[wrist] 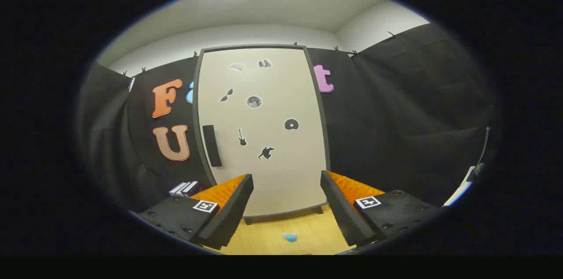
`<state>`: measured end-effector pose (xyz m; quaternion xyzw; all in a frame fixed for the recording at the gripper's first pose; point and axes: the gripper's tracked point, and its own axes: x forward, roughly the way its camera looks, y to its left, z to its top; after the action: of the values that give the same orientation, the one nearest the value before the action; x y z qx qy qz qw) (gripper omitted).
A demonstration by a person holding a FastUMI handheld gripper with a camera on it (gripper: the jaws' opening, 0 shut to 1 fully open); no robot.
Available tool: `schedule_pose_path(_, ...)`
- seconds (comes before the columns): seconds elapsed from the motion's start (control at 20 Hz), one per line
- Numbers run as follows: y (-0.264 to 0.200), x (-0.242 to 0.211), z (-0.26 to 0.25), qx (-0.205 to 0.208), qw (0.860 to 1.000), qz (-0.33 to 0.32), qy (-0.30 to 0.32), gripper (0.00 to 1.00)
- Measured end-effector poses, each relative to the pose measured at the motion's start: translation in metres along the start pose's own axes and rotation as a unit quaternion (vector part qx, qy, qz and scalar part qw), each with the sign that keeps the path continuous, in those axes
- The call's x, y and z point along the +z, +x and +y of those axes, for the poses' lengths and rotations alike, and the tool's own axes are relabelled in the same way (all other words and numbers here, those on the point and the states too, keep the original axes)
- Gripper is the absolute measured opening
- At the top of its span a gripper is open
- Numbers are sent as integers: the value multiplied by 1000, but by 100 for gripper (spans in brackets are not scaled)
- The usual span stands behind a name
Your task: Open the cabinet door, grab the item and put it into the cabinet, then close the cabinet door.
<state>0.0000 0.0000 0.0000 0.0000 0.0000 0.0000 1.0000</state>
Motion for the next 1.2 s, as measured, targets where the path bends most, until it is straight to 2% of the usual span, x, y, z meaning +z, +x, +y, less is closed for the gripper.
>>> schedule_pose_path(0.35,2,1,7,3,1000,1,-2,98)
schedule_pose_path(0.65,10,6,30,33,999,3,-14,98)
schedule_pose_path(1.2,59,17,114,83,995,9,-57,98)
